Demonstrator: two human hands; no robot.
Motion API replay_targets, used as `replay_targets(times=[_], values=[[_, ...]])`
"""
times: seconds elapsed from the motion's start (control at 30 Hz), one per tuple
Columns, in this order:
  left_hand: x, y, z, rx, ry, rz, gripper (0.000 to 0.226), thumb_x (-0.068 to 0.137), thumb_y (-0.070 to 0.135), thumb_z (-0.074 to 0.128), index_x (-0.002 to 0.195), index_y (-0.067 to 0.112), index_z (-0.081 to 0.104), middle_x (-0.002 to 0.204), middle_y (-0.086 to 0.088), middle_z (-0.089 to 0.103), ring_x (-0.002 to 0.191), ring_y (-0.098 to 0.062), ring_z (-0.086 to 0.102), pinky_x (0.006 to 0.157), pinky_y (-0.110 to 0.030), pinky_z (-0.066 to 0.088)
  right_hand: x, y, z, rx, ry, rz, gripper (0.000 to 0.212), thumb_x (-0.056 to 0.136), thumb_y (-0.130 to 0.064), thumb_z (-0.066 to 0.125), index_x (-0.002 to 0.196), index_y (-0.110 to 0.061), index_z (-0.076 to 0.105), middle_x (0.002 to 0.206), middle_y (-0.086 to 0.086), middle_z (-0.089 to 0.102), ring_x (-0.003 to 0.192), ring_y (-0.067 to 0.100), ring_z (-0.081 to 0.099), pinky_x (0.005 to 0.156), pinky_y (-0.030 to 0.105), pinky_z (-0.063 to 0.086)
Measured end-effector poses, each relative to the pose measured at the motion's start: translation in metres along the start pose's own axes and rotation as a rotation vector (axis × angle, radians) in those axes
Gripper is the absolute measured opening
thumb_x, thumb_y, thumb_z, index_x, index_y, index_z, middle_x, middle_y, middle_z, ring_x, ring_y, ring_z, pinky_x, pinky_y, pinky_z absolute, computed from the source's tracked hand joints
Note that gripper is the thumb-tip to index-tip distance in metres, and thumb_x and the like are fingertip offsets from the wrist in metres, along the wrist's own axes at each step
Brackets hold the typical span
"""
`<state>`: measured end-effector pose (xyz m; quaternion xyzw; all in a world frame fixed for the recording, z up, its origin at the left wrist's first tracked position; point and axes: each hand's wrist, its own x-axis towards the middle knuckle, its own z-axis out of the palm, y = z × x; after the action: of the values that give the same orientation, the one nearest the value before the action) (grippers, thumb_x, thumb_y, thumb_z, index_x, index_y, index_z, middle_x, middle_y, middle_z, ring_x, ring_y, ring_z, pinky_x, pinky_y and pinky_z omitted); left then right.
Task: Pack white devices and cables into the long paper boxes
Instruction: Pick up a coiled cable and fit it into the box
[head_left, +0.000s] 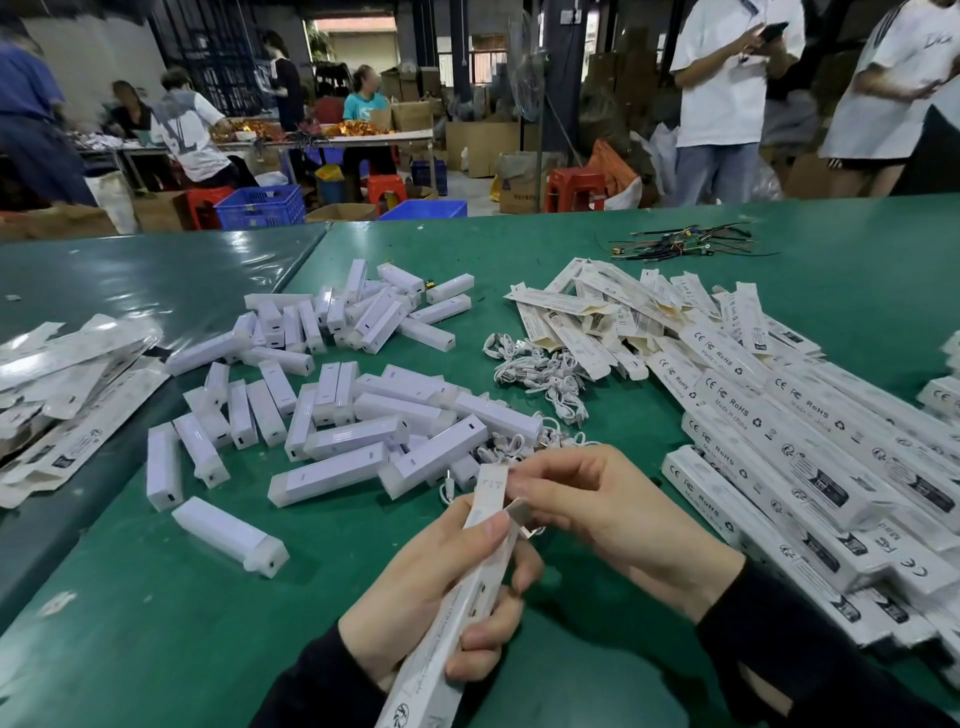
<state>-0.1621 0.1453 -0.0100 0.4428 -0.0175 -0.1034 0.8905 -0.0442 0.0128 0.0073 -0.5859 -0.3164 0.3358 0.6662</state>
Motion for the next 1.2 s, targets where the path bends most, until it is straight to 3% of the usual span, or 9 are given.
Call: replay_targets(times=[0.13,0.3,0.4,0.47,0.57,0.8,0.97,1.03,1.2], values=[[0.001,0.0,-0.002,-0.003,0.077,0.01,0.059,0.079,0.032,0.066,0.13,0.015,0.039,0.074,-0.01,0.053,0.036,-0.011,0.036,0.032,-0.013,0.035,-0.002,-0.005,0.002,-0.162,-0.028,-0.06,0.024,0.094,-0.014,0.06,0.086,0.004,0.074,0.086,-0.005,0.068,0.079,0.001,0.059,0.078,0.014,0.041],[0.005,-0.004,-0.002,0.057,0.112,-0.022,0.053,0.085,0.035,0.062,0.135,0.03,0.043,0.076,-0.013,0.053,0.035,-0.013,0.036,0.034,-0.012,0.032,-0.003,-0.008,-0.002,-0.305,-0.103,-0.009,0.016,0.091,0.003,0.058,0.088,0.015,0.068,0.097,0.003,0.056,0.089,0.011,0.056,0.084,0.024,0.043],[0.007,-0.001,-0.001,-0.059,0.103,-0.076,0.053,0.079,0.028,0.067,0.128,0.02,0.049,0.078,-0.02,0.05,0.034,-0.015,0.037,0.034,-0.014,0.036,-0.002,-0.007,-0.002,-0.286,-0.09,0.02,0.016,0.091,0.002,0.059,0.093,0.017,0.066,0.097,0.006,0.058,0.084,0.022,0.06,0.074,0.028,0.049],[0.005,0.003,-0.001,-0.147,0.059,-0.101,0.059,0.068,0.021,0.079,0.116,0.009,0.047,0.082,-0.02,0.051,0.036,-0.016,0.037,0.032,-0.016,0.038,-0.003,-0.008,-0.002,-0.261,-0.046,-0.008,0.006,0.089,0.0,0.065,0.086,0.004,0.069,0.084,0.003,0.066,0.069,0.026,0.063,0.072,0.034,0.048],[0.0,0.004,-0.001,-0.17,0.032,-0.115,0.06,0.065,0.019,0.078,0.113,0.013,0.043,0.085,-0.02,0.05,0.037,-0.016,0.038,0.032,-0.017,0.039,-0.003,-0.006,-0.002,-0.259,-0.097,-0.035,0.008,0.083,-0.009,0.068,0.075,-0.011,0.068,0.072,-0.002,0.066,0.058,0.022,0.065,0.069,0.035,0.046],[-0.002,0.007,0.005,-0.162,-0.041,-0.166,0.033,0.064,0.02,0.081,0.093,0.013,0.066,0.083,-0.02,0.053,0.036,-0.017,0.039,0.032,-0.016,0.039,0.0,0.002,-0.004,-0.237,-0.256,0.041,0.022,0.081,-0.015,0.065,0.086,0.006,0.063,0.081,0.02,0.061,0.06,0.019,0.061,0.063,0.023,0.049],[0.003,0.005,0.005,-0.089,0.221,-0.03,0.057,0.072,0.012,0.072,0.122,0.009,0.046,0.071,-0.017,0.057,0.037,-0.02,0.041,0.031,-0.018,0.036,0.002,0.004,-0.003,-0.176,-0.115,0.0,0.004,0.087,-0.011,0.07,0.083,-0.012,0.069,0.074,-0.002,0.066,0.066,0.011,0.057,0.063,0.017,0.046],[0.006,0.003,0.003,-0.001,0.36,0.059,0.046,0.083,0.011,0.07,0.122,0.005,0.046,0.068,-0.013,0.058,0.043,-0.02,0.048,0.032,-0.021,0.039,0.004,0.007,-0.002,-0.206,-0.003,-0.019,0.006,0.088,-0.013,0.07,0.083,-0.015,0.072,0.074,-0.005,0.068,0.064,0.003,0.057,0.062,0.012,0.044],[0.008,0.004,0.006,0.2,0.477,0.164,0.043,0.07,0.02,0.069,0.106,0.001,0.059,0.075,-0.01,0.065,0.06,-0.019,0.061,0.045,-0.03,0.053,0.005,0.011,0.002,-0.2,0.145,-0.024,0.004,0.085,-0.013,0.073,0.084,-0.017,0.07,0.076,-0.004,0.068,0.069,0.008,0.057,0.059,0.017,0.045]])
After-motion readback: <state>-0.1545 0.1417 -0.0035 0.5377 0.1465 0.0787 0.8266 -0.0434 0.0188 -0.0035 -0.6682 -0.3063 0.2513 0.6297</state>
